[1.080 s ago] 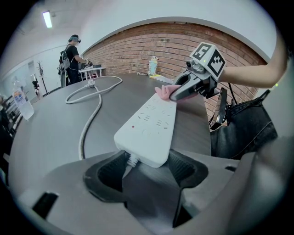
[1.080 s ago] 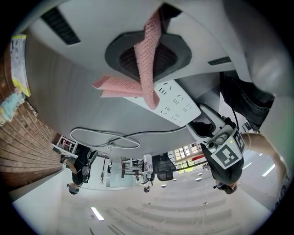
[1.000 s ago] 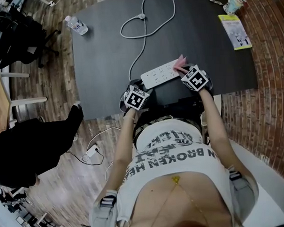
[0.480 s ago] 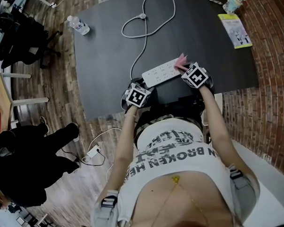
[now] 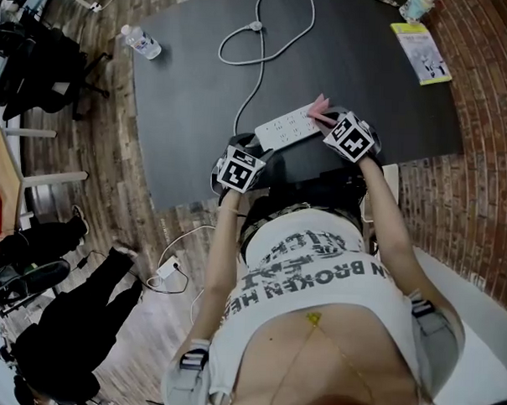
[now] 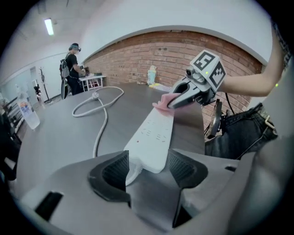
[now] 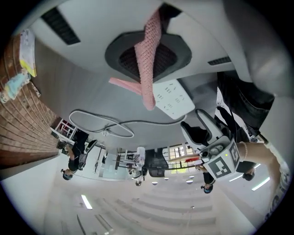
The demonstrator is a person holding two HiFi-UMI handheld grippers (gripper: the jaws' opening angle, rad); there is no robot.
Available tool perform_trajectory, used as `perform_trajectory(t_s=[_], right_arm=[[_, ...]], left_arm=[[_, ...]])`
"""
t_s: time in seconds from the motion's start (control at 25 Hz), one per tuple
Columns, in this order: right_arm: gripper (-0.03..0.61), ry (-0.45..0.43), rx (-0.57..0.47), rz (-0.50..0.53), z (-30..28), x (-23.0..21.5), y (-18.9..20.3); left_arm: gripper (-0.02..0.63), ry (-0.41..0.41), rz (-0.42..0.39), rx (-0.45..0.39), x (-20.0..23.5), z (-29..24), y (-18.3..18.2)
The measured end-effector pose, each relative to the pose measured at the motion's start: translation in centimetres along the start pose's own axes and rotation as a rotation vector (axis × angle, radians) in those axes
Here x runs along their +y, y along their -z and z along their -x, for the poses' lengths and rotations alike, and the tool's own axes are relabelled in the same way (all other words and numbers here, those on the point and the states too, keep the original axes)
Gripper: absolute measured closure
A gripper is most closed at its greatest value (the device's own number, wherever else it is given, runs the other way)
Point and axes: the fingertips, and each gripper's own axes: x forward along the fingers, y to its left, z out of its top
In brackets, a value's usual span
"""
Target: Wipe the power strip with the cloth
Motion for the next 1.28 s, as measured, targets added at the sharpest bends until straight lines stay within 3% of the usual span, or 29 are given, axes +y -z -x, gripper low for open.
perform_trajectory(t_s=[0.24,0.4,0.48,0.72,0.84,1.04,1.28], right_arm=[[0.561,-0.061,-0.21,0.065,3.4,1.8,-5.1],[0.561,-0.1,-0.343,0.065,5.9,3.2,-7.9],[0.561,-0.115,-0.426,0.035,7.2,3.8,-9.2],[0.561,-0.111,-0.626,-0.028,11.0,4.9,-13.4],[0.561,-0.085,-0.726,-0.071,13.2,4.5,-15.3],[0.561,-0.062,-0.871,-0.097,17.0,4.4,-18.0],[0.561,-0.03,-0.931,-0.079,19.7,4.4,-19.3]], left_arm=[[0.393,-0.016,0.011,-0.211,-0.8,4.1,-4.9],[0.56,-0.029,0.013,-0.32,-2.2,5.7,-7.4],[0.594,-0.03,0.008,-0.37,-2.9,6.5,-8.4],[0.606,-0.017,0.063,-0.594,-3.6,10.7,-12.6],[0.606,-0.037,0.049,-0.677,-3.6,13.1,-14.8],[0.606,-0.047,0.013,-0.781,-4.1,16.9,-17.8],[0.606,-0.065,-0.034,-0.858,-5.1,19.9,-21.0]])
